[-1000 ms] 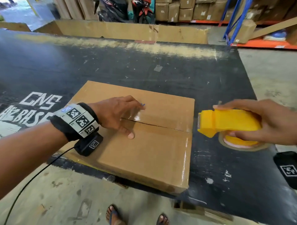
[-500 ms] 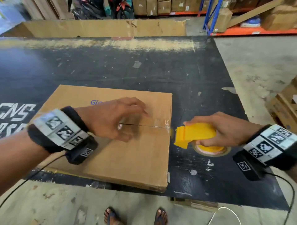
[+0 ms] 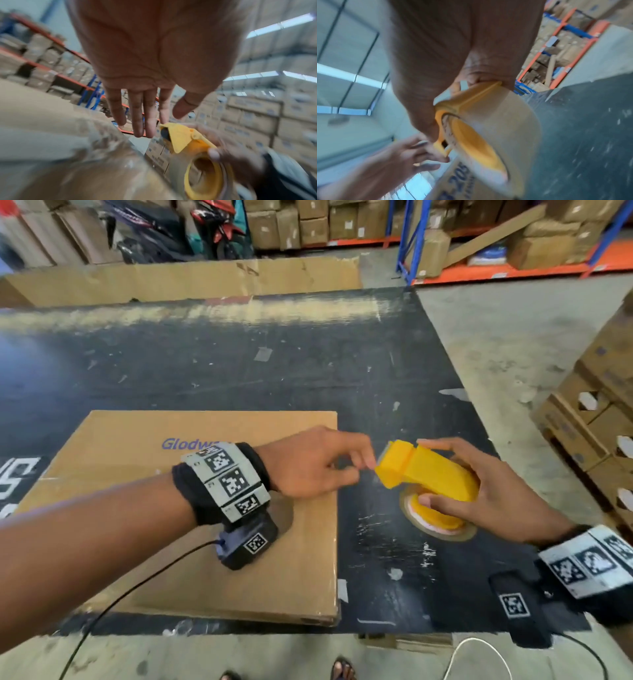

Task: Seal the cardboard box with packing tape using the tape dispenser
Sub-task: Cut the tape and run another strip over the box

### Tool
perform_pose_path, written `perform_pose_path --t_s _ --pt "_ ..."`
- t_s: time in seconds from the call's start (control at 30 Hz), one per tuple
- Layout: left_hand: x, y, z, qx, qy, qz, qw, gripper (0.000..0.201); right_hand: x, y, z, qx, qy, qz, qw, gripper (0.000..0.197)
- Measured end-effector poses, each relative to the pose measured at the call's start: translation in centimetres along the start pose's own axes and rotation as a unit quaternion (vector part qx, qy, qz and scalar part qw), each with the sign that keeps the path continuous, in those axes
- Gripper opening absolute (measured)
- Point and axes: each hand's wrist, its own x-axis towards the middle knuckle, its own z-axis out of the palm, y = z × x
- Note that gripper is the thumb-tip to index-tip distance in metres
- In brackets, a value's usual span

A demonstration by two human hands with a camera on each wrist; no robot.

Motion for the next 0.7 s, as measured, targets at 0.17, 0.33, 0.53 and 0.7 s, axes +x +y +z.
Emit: perform_pose_path --t_s 0.17,0.33,0.53,0.7 --pt "2.9 2.2 -2.4 -0.304 0.074 -0.138 0.940 0.027 -3.0 -2.8 1.8 0.111 0.199 -0.026 0.973 0.075" --pt "3.5 3.4 -3.8 -0.403 0.030 -0.102 0.909 0.034 -4.2 -6.1 3.6 0.140 0.279 -0.026 0.950 0.078" --pt "2.6 3.3 -6.4 -0.325 0.009 -0.081 0.942 0.032 -4.8 -10.9 5.4 0.083 0.345 0.018 0.935 0.079" --pt "2.2 2.2 -9.3 -0.307 -0.058 -0.068 0.948 0.029 -4.2 -15.1 7.1 0.036 0.381 0.062 0.922 0.078"
